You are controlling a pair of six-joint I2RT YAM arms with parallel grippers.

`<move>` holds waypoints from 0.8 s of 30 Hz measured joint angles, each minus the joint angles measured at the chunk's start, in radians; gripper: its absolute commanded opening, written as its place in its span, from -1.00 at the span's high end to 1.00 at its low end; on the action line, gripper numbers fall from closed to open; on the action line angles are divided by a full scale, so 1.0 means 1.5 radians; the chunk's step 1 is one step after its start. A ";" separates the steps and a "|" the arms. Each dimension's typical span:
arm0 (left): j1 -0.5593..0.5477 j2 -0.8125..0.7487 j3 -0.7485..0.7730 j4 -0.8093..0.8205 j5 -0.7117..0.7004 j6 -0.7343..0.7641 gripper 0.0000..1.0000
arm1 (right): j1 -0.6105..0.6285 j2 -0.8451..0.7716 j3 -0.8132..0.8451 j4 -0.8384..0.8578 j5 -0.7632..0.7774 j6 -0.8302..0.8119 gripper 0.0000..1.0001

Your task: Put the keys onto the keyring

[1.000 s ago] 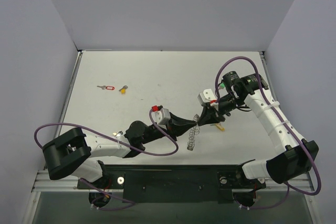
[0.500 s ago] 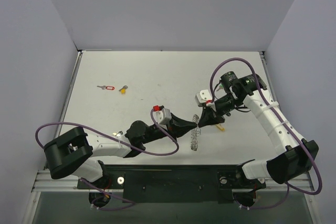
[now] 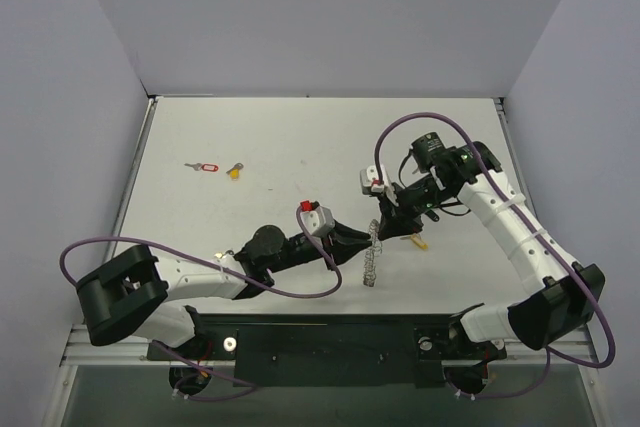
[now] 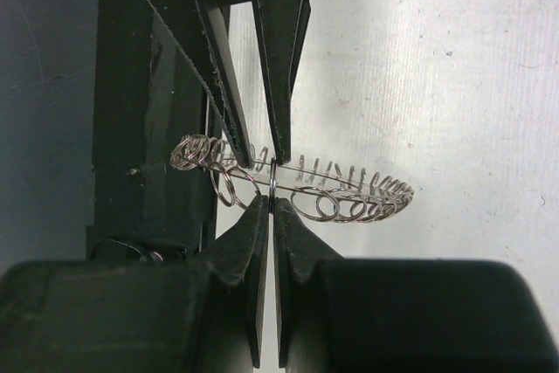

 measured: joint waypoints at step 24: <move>0.004 -0.078 0.061 -0.225 -0.023 0.189 0.11 | 0.047 0.074 0.075 -0.058 0.117 0.057 1.00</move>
